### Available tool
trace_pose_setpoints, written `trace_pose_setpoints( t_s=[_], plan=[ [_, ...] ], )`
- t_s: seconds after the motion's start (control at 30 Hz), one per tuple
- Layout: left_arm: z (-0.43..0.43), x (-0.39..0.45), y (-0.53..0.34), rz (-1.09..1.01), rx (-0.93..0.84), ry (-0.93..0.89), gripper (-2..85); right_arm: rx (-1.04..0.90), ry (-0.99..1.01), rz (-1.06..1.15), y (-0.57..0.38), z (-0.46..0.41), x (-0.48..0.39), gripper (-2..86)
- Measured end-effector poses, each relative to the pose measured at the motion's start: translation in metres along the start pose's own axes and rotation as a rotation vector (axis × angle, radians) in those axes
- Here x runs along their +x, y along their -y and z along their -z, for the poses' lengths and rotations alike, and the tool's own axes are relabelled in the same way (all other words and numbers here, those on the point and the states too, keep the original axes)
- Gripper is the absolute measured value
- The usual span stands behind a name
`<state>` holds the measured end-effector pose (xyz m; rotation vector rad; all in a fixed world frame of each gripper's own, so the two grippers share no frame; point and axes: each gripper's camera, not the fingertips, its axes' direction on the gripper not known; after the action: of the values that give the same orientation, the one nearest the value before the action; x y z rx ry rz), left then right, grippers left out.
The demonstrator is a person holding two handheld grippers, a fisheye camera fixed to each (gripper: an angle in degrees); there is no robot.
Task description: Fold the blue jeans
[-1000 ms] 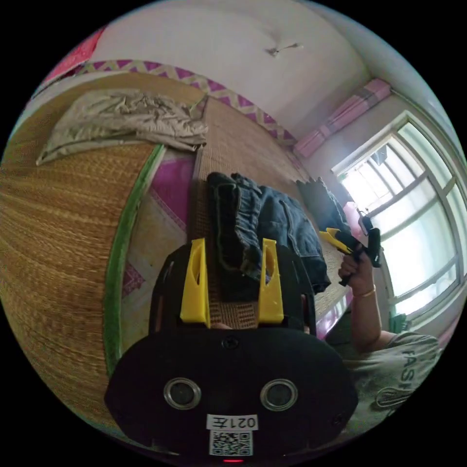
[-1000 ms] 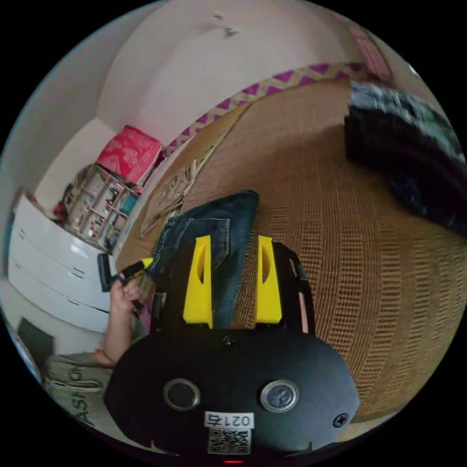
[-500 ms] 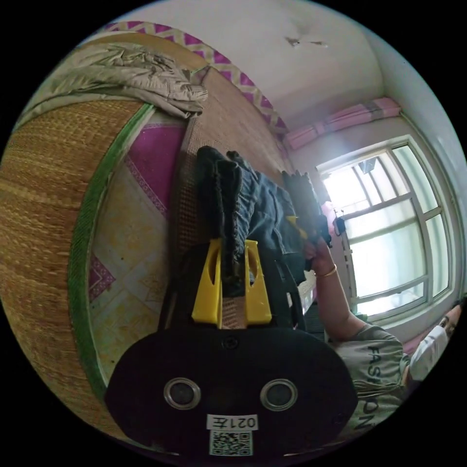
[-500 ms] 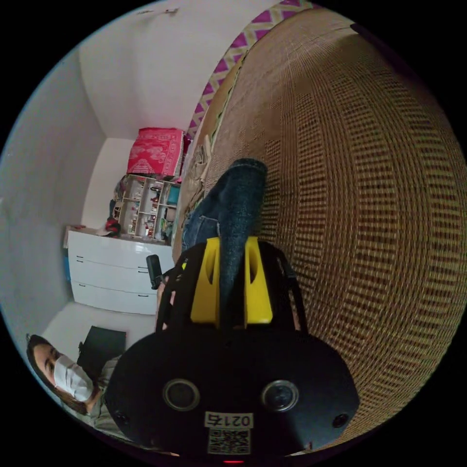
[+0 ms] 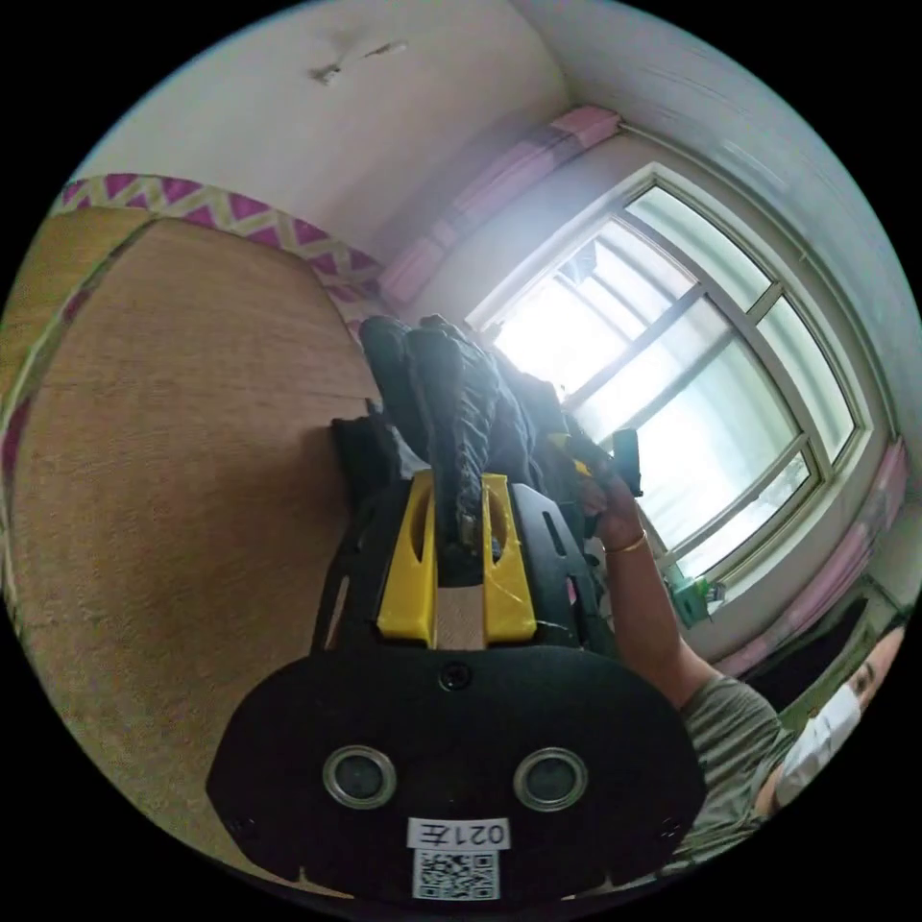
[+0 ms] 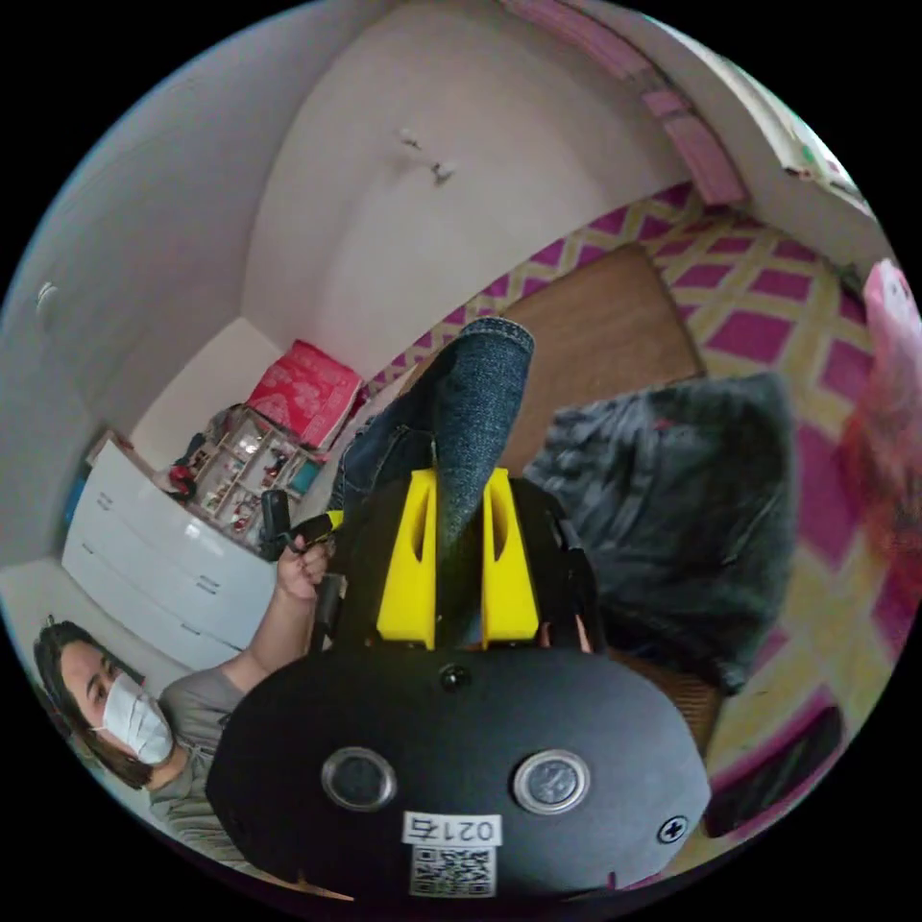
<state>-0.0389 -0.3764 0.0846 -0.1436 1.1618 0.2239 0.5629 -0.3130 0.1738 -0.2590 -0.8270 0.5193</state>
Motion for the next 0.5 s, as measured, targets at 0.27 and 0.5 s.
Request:
trace_pose_setpoints(
  t_s=[0.27, 0.5],
  plan=[
    [-0.149, -0.029, 0.014, 0.023, -0.159, 0.136, 9.7, -0.099, -0.475, -0.153, 0.023, -0.059, 0.12, 10.9],
    [-0.079, 0.003, -0.038, -0.153, -0.03, 0.148, 8.2, 0.003, -0.531, 0.045, -0.042, -0.096, 0.083, 10.6]
  ],
)
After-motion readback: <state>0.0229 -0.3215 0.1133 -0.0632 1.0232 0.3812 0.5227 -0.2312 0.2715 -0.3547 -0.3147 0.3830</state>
